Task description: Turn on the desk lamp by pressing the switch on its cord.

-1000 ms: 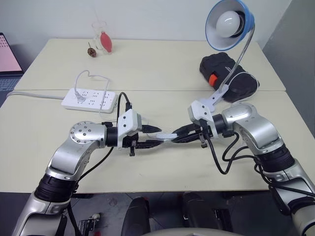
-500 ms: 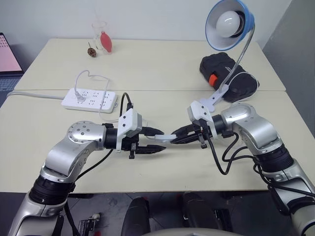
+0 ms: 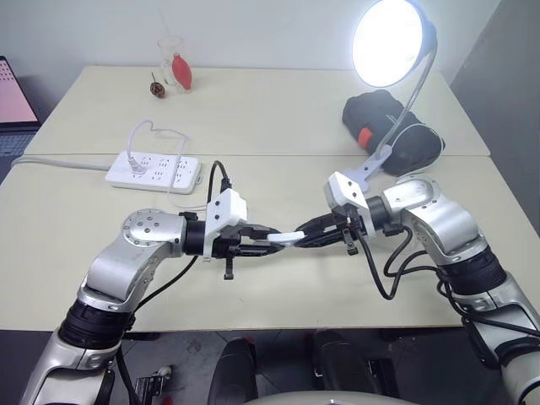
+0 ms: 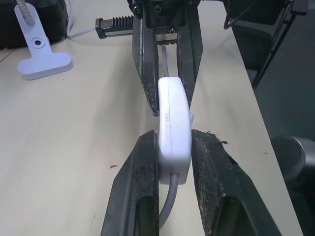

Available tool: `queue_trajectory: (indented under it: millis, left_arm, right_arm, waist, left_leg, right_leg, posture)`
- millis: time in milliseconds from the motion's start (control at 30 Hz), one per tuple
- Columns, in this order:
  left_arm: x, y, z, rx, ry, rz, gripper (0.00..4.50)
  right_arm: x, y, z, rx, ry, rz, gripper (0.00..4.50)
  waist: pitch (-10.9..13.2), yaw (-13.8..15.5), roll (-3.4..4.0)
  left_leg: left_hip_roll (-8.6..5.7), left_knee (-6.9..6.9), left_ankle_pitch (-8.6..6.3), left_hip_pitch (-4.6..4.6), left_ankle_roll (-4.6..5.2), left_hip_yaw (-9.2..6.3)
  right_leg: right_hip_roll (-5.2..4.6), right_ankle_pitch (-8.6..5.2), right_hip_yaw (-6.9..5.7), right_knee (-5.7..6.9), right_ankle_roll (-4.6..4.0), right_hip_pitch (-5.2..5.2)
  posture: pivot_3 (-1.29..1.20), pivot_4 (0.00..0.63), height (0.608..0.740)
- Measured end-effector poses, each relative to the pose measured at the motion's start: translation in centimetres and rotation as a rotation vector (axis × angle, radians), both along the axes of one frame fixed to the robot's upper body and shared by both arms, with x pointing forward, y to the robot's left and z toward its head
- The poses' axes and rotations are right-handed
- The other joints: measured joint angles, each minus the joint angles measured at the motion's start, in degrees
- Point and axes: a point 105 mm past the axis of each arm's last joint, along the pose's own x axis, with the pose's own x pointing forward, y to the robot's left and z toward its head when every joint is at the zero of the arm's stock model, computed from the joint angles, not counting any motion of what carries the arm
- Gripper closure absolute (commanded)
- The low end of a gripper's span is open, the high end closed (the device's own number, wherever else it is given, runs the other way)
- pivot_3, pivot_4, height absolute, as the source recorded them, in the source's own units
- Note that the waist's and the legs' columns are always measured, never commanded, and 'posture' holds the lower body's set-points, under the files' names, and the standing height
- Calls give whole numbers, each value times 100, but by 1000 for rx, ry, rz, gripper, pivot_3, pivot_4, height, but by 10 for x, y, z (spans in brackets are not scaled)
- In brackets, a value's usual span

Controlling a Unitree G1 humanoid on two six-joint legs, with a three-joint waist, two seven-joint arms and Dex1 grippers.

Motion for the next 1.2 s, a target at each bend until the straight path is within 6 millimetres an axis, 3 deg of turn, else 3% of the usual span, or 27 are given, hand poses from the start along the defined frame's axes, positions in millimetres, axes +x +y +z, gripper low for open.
queue_trajectory:
  millis: [400, 467, 633, 900, 1000, 1200]
  left_arm:
    - [3, 1, -1, 0, -27, -14, 3942]
    - [3, 1, 0, 0, -34, -15, 3239]
    - [9, 5, -3, 16, -65, 10, 2363]
    - [16, 18, 6, 59, -202, 53, 459]
    - [13, 40, 10, 113, -217, 111, 444]
    - [-8, 69, -6, 134, -141, 269, 444]
  right_arm:
    - [0, 0, 1, -2, -7, 3, 4108]
    - [0, 0, 1, -3, -15, 4, 4108]
    - [0, 3, 2, 5, -28, 11, 4109]
    - [12, 6, -12, -22, -70, 1, 4109]
    - [30, 8, -17, -32, -119, -34, 4109]
    - [66, 21, -39, -77, -208, -119, 4110]
  waist:
    - [0, 0, 0]
    - [0, 0, 0]
    - [0, 0, 0]
    - [0, -6, 0]
    - [1, -44, 1]
    - [3, -92, 4]
  left_leg:
    - [0, 0, 0, 0, 0, 0]
    - [0, 0, 0, 0, 0, 0]
    - [0, 0, 0, 0, 0, 0]
    - [1, 0, 0, 0, 0, 1]
    - [2, -3, 0, 3, 0, 2]
    - [4, -6, 0, 0, 0, 4]
  right_leg:
    - [0, 0, 0, 0, 0, 0]
    - [0, 0, 0, 0, 0, 0]
    - [0, 0, 0, 0, 0, 0]
    - [0, 0, 1, 0, 0, -1]
    - [0, 0, 1, 2, -1, -3]
    - [-2, -3, 2, 0, -6, -5]
  posture:
    - [0, 150, 740]
    - [0, 150, 740]
    - [0, 150, 740]
    - [0, 150, 740]
    - [0, 150, 740]
    - [0, 150, 740]
